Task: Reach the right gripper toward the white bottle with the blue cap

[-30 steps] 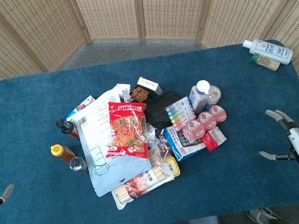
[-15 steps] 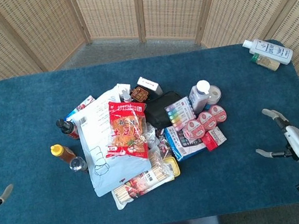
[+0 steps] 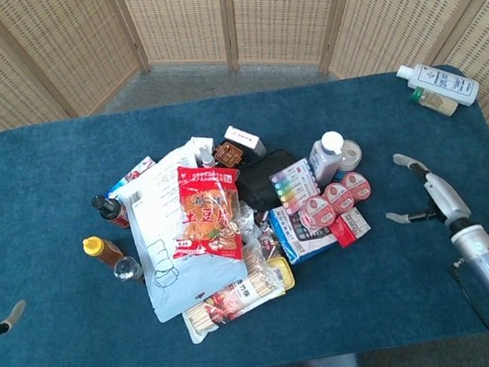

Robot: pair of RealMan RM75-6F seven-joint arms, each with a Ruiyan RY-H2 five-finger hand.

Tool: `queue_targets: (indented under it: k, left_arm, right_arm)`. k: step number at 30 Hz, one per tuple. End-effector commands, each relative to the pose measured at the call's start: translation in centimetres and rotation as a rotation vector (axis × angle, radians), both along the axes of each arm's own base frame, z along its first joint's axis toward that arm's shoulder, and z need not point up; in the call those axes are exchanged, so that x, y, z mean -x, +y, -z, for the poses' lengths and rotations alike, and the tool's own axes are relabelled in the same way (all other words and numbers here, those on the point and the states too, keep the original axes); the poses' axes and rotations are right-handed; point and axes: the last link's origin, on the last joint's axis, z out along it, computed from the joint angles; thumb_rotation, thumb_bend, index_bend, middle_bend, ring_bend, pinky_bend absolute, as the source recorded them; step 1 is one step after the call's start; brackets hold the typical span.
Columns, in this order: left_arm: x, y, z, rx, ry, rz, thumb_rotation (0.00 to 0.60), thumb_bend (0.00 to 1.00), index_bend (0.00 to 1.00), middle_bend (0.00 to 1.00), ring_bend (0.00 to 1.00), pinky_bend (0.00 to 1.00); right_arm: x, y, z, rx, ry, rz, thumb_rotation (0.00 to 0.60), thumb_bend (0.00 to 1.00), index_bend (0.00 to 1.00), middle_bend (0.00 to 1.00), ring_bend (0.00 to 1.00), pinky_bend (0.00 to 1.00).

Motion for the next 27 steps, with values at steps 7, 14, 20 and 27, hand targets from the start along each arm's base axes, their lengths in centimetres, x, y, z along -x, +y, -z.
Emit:
queue_targets:
  k: [7,14,20,27]
  left_arm:
    - [0.3,0.3,0.0,-0.002,0.015,-0.012,0.555,0.28,0.00,0.00,0.00,0.00]
    - [0.5,0.6,0.3,0.005,0.017,-0.029,0.557,0.28,0.00,0.00,0.00,0.00]
    - [0.7,0.8,0.5,0.007,0.024,-0.039,0.558,0.28,0.00,0.00,0.00,0.00]
    - [1.0,1.0,0.6,0.010,0.028,-0.051,0.556,0.28,0.00,0.00,0.00,0.00]
  right_arm:
    - [-2.5,-6.7,1.2,-0.026,-0.068,0.062,0.600,0.00,0.00,0.00,0.00,0.00]
    - [-4.4,-8.7,1.5,-0.027,-0.084,0.048,0.600,0.00,0.00,0.00,0.00,0.00]
    - [-6.0,-9.1,2.5,-0.042,-0.109,0.028,0.600,0.00,0.00,0.00,0.00,0.00]
    - [-8.2,-9.7,3.8,-0.063,-0.136,-0.002,0.600,0.00,0.00,0.00,0.00,0.00]
